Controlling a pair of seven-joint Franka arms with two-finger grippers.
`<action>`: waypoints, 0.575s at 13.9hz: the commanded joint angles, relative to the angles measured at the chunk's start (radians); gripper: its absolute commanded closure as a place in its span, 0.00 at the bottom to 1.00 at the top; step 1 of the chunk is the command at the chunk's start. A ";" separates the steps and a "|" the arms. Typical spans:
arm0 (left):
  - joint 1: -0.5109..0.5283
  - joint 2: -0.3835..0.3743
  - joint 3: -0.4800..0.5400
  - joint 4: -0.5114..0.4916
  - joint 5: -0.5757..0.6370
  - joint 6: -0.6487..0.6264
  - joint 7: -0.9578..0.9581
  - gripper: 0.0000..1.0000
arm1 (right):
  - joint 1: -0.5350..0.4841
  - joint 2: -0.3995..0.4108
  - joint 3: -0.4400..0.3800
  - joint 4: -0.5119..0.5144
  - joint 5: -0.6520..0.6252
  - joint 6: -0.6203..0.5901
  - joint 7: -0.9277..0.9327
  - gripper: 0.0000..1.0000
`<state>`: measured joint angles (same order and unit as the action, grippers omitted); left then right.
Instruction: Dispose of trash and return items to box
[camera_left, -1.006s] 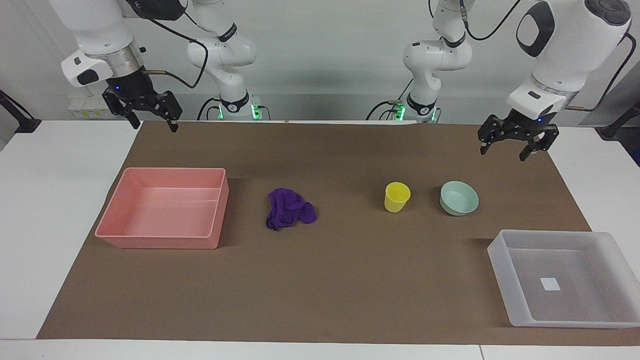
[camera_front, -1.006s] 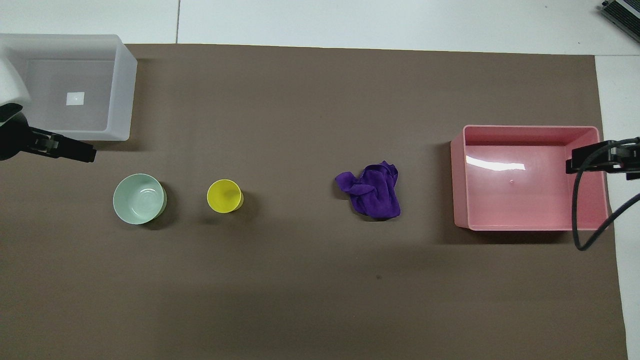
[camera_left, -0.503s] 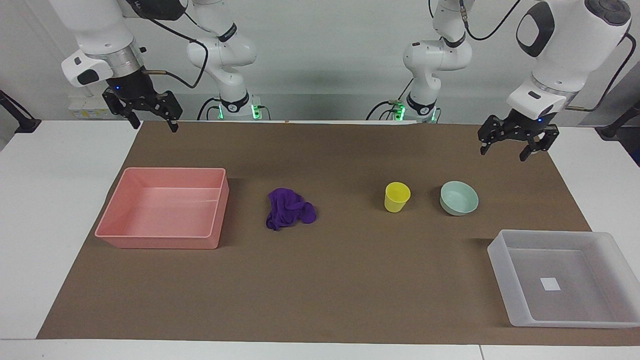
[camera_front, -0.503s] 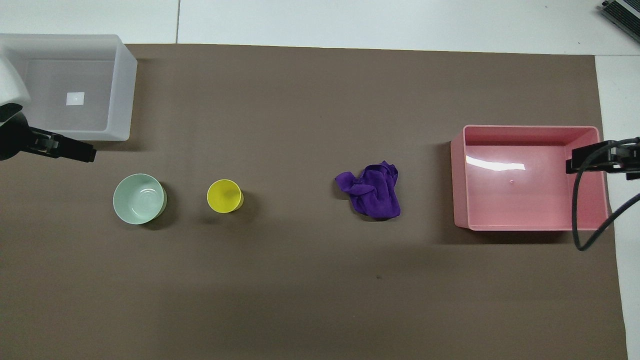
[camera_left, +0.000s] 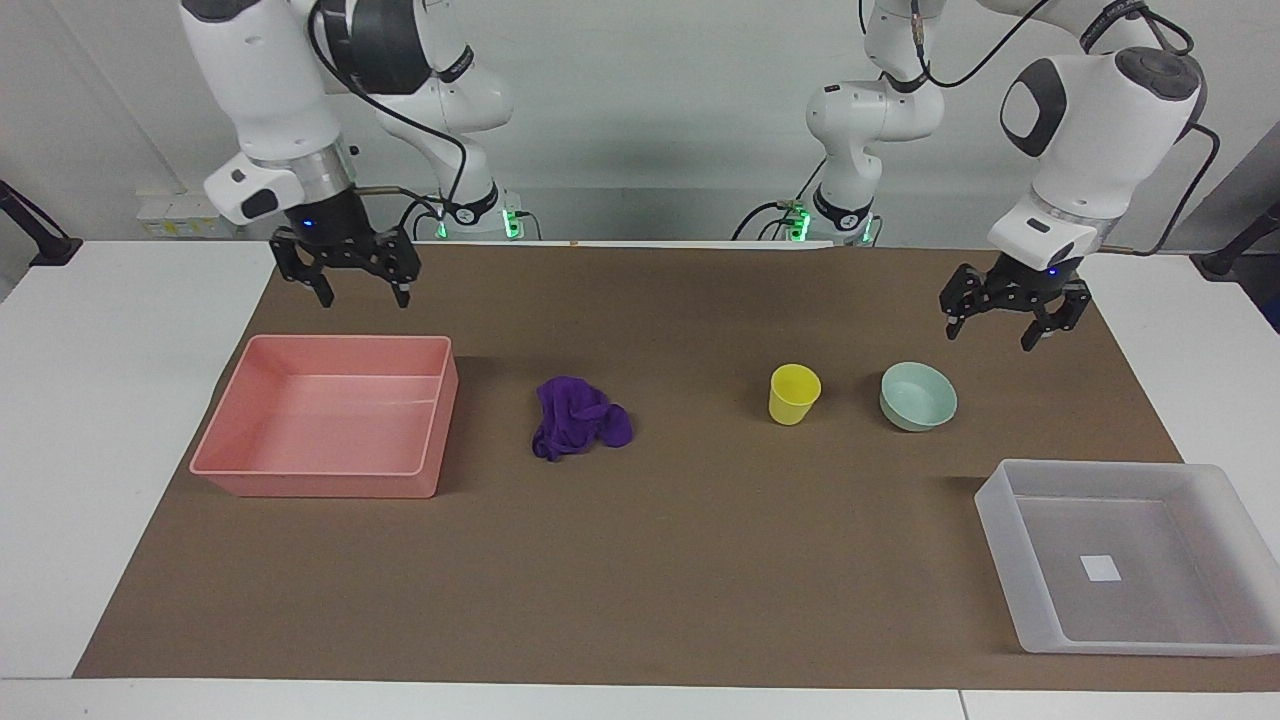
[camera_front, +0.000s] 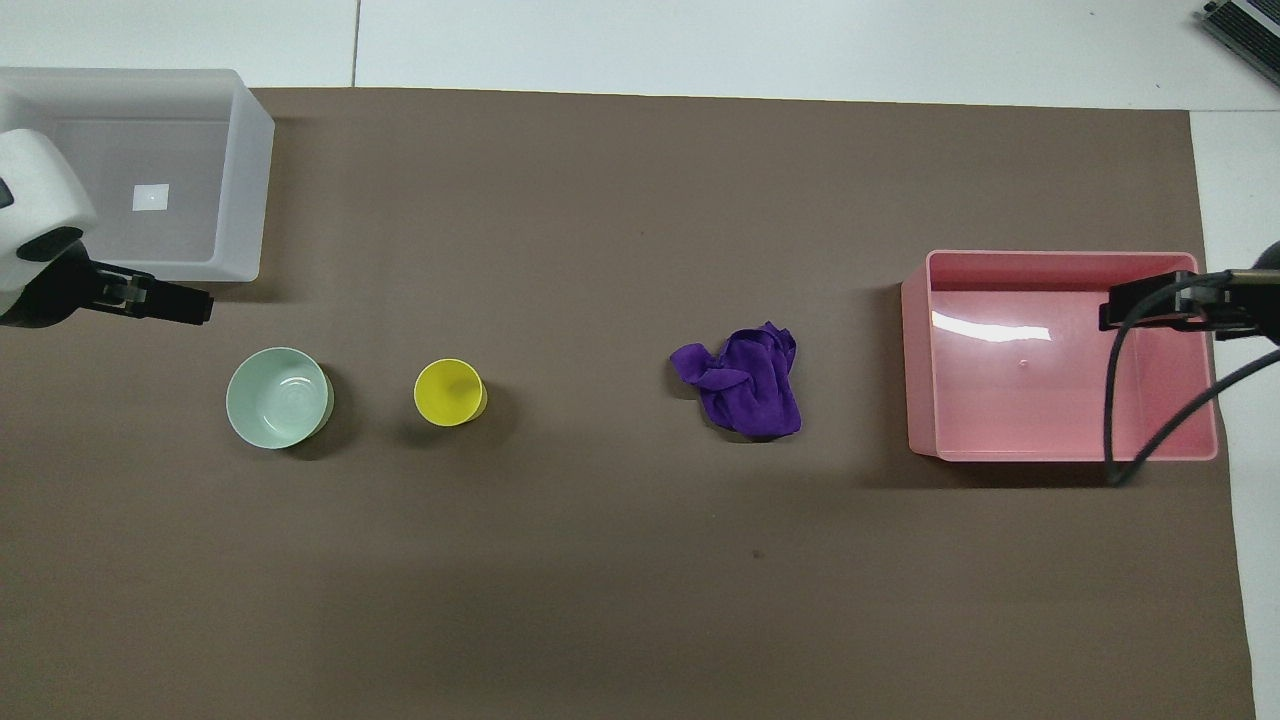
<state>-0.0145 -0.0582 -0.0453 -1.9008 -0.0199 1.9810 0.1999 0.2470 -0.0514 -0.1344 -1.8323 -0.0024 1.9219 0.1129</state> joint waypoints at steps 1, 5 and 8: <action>0.028 -0.032 -0.007 -0.127 -0.006 0.116 0.015 0.00 | 0.086 0.075 0.006 -0.081 0.019 0.185 0.071 0.00; 0.057 -0.006 -0.008 -0.260 -0.006 0.280 0.012 0.00 | 0.179 0.215 0.006 -0.129 0.032 0.377 0.117 0.00; 0.079 0.035 -0.008 -0.315 -0.008 0.358 0.004 0.00 | 0.205 0.252 0.007 -0.214 0.038 0.512 0.114 0.00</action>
<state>0.0447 -0.0336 -0.0451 -2.1664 -0.0199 2.2661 0.1999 0.4508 0.2058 -0.1298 -1.9873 0.0181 2.3719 0.2262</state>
